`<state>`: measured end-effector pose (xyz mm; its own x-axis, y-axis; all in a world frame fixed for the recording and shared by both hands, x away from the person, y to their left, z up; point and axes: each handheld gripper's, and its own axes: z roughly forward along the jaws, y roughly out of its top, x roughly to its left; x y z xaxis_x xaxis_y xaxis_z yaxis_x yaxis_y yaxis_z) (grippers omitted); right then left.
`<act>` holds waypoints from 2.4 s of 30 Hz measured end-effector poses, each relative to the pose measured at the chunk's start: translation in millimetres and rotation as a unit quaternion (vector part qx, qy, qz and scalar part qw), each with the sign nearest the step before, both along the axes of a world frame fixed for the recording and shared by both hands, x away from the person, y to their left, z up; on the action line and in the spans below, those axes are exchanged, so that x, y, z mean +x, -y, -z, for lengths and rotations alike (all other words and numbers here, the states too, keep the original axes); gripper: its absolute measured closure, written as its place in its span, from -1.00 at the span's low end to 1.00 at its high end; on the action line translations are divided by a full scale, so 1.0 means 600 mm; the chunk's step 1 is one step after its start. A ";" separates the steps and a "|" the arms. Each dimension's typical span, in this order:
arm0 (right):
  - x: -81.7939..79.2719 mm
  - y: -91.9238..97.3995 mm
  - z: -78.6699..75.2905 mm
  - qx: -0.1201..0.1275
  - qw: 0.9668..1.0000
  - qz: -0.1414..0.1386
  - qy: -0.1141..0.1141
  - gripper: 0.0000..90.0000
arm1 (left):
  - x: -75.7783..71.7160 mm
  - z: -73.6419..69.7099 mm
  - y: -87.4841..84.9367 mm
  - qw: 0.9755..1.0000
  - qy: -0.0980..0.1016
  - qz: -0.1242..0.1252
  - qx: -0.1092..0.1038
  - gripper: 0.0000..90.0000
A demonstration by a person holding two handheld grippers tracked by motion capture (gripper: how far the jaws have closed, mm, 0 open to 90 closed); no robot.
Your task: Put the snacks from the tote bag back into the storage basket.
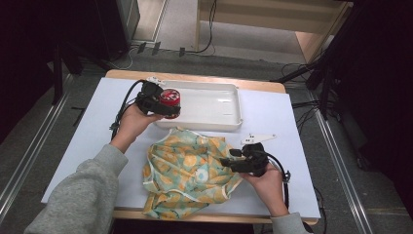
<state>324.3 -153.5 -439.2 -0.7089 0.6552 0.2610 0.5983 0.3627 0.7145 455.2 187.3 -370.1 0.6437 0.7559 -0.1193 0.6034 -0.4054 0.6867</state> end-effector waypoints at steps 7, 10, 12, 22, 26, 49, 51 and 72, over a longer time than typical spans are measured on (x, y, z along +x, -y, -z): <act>0.000 0.000 0.000 0.001 1.000 0.001 0.001 -0.03 | 0.017 0.010 0.006 1.000 0.001 -0.009 0.002 -0.43; 0.000 -0.001 0.000 0.002 1.000 0.000 0.000 -0.03 | 0.023 0.016 0.008 1.000 0.005 -0.017 0.001 -0.43; 0.000 -0.001 0.000 0.002 1.000 0.000 0.001 -0.03 | 0.027 0.021 0.009 1.000 0.005 -0.022 0.002 -0.43; 0.000 -0.002 0.000 0.001 1.000 -0.001 0.000 -0.04 | 0.050 0.053 0.014 0.999 0.001 -0.047 0.012 -0.43; 0.000 -0.002 0.001 0.002 1.000 -0.002 -0.002 -0.03 | 0.054 0.063 0.021 0.999 0.004 -0.049 0.020 -0.43; 0.000 -0.004 0.002 0.002 1.000 -0.005 -0.003 -0.03 | 0.072 0.110 0.049 0.997 0.004 -0.073 0.029 -0.43; 0.000 -0.005 0.002 0.002 1.000 -0.006 -0.003 -0.03 | 0.074 0.113 0.049 0.997 -0.001 -0.075 0.029 -0.43; 0.001 -0.006 0.003 -0.001 1.000 -0.008 -0.004 -0.03 | 0.070 0.119 0.053 0.997 -0.005 -0.066 0.035 -0.44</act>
<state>324.7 -149.9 -441.2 -0.7178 0.6439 0.2648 0.5976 0.3747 0.7089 497.3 155.5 -441.7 0.5369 0.8407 -0.0697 0.6617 -0.3684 0.6530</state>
